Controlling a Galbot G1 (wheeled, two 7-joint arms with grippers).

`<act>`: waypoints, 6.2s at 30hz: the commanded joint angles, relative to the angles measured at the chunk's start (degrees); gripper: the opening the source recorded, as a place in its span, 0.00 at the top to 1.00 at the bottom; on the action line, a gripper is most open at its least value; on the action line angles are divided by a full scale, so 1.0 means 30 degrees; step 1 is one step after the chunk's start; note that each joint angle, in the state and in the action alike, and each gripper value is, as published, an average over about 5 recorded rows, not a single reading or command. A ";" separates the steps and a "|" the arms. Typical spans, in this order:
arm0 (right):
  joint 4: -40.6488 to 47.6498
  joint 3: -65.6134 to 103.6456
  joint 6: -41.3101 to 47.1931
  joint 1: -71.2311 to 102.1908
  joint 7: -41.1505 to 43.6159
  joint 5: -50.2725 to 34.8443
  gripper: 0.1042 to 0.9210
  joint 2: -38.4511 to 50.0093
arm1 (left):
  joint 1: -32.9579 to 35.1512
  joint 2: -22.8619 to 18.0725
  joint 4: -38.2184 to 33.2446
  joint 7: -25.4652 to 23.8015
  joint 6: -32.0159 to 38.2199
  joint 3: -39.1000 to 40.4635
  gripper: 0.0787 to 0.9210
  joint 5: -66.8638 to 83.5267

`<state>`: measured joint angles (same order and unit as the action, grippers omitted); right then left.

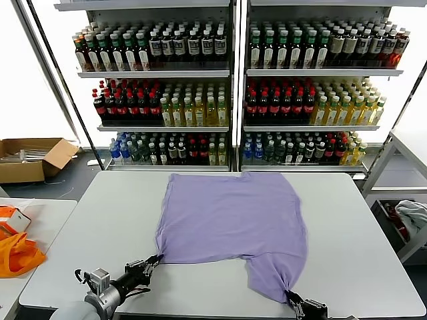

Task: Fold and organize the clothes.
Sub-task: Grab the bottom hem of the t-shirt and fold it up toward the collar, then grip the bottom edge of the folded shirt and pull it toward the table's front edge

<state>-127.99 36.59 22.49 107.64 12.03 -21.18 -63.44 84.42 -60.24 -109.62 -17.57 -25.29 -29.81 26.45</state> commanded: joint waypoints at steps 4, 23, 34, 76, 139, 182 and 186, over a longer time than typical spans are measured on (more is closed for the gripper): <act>-0.1870 0.0710 -0.1683 0.2628 0.0484 -0.1525 1.00 0.1472 | 0.1936 -0.0255 -0.2200 0.0183 -0.0056 -0.0916 0.96 -0.0349; -0.2511 0.0854 -0.3216 0.1549 0.0869 -0.5372 1.00 0.0588 | 0.4527 -0.2142 -0.5811 -0.0025 -0.0241 -0.3932 0.97 -0.1008; -0.1086 0.0385 -0.3219 -0.3608 0.0135 -0.7238 1.00 0.0012 | 0.2406 -0.0281 -0.4173 -0.0106 -0.0666 -0.4054 0.97 -0.0375; 0.8170 -0.3704 -0.1613 -1.4936 -0.2937 -0.5594 0.92 -0.0369 | -1.0327 0.2760 0.6409 -0.0768 -0.0675 0.3744 0.63 0.0438; 0.0842 -0.1912 0.0807 -0.3928 -0.5057 -0.2379 0.97 0.0872 | 0.1648 0.0366 -0.1746 0.0337 -0.1422 -0.1610 0.98 -0.0592; 0.0490 0.1602 -0.0880 -0.5033 -0.2739 -0.5609 0.35 0.3428 | 0.5095 0.1295 -0.4343 0.1015 -0.2495 -0.9244 0.18 0.3453; 0.2780 0.0654 -0.0591 -0.8539 -0.1477 -0.5576 0.20 0.3794 | 0.2239 0.2577 -0.1718 0.0925 -0.2380 -0.8114 0.12 0.4299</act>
<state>-127.59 38.34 21.64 96.12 2.77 -32.58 -55.13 101.99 -58.17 -122.63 -14.59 -32.31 -52.83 30.85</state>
